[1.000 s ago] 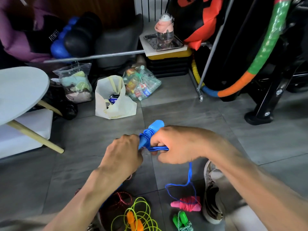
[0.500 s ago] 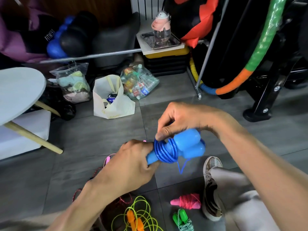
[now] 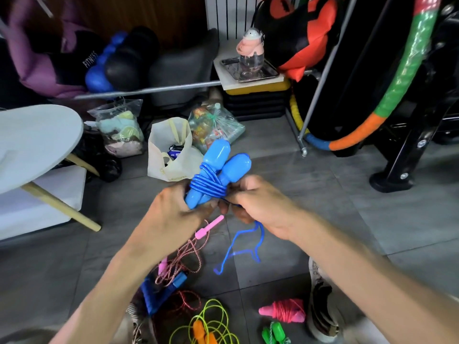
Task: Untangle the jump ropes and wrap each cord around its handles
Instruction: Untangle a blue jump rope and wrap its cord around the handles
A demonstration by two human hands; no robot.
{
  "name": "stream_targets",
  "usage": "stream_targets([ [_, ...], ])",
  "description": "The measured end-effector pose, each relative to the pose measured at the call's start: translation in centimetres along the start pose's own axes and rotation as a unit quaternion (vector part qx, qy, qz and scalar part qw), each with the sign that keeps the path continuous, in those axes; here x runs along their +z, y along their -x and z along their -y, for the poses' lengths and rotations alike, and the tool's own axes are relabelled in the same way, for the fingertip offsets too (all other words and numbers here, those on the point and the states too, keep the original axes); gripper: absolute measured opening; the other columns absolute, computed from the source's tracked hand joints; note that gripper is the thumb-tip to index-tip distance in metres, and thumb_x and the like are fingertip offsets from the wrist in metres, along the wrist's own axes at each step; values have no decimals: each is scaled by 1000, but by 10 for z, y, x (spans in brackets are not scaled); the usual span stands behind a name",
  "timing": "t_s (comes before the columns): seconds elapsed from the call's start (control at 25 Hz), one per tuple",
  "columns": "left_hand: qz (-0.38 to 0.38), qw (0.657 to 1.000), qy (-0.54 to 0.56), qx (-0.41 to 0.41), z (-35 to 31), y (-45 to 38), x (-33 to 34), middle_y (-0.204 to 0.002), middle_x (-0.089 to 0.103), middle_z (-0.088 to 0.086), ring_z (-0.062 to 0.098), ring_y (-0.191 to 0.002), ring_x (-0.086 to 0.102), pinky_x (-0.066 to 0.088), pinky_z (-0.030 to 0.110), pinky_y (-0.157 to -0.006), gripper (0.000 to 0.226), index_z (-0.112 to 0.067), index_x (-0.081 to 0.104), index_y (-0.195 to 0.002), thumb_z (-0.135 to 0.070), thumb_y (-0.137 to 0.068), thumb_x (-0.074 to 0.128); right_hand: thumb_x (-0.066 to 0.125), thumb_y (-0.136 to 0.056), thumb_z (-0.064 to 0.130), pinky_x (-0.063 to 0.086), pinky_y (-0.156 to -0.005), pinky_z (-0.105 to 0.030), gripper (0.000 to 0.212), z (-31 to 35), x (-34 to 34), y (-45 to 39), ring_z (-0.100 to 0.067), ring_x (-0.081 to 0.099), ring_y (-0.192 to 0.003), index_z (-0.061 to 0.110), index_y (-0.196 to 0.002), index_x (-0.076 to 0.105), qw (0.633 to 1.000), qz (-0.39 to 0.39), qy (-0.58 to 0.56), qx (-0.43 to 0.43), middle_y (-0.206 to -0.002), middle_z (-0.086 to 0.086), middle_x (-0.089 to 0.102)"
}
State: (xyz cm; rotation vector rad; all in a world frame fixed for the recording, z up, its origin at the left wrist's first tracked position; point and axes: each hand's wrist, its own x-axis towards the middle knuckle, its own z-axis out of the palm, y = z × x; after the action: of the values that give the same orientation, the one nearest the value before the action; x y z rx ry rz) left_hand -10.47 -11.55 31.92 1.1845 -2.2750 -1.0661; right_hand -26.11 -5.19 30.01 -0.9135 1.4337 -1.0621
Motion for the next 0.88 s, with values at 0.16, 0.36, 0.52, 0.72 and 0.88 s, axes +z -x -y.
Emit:
stream_targets([
  [0.16, -46, 997, 61, -10, 0, 0, 3, -70, 63, -15, -3, -60, 57, 39, 10, -51, 26, -18, 52, -101, -13, -83, 71, 44, -91, -4, 24, -40, -18, 24, 1, 7, 5, -4, 32, -40, 6, -88, 66, 999, -27, -10, 15, -69, -4, 59],
  [0.36, -140, 969, -197, 53, 5, 1, 20, -61, 59, 4, 39, -56, 60, 33, 30, -49, 44, -11, 50, -111, -2, -70, 66, 67, -89, 34, 28, -37, -12, 30, 15, 25, 18, 2, 39, -36, 23, -61, 62, 998, -36, -6, 54, -60, 10, 50],
  [0.52, -126, 929, -317, 141, 10, 7, 44, -53, 56, 7, 32, -35, 54, 32, 25, -34, 74, -5, 43, -118, -3, -50, 71, 72, -82, 50, 25, -33, -10, 41, 10, 28, 19, 0, 37, -31, 22, -60, 52, 981, -137, -105, 89, -48, 10, 46],
  [0.72, 13, 989, 134, -54, -2, 6, 34, -79, 71, 0, 16, -68, 67, 51, 27, -60, 62, -28, 41, -126, -10, -77, 75, 60, -95, 27, 29, -36, -8, 24, 26, 17, 27, 2, 42, -31, 12, -78, 65, 989, -121, -76, -28, -35, 14, 46],
  [0.88, 175, 945, 272, -55, 7, 6, 20, -73, 67, 10, 24, -57, 62, 46, 32, -52, 21, -4, 62, -92, -26, -94, 60, 52, -100, 24, 33, -37, -10, 36, 32, 10, 34, -3, 45, -34, 11, -67, 59, 996, -12, -8, -91, -41, 6, 54],
])
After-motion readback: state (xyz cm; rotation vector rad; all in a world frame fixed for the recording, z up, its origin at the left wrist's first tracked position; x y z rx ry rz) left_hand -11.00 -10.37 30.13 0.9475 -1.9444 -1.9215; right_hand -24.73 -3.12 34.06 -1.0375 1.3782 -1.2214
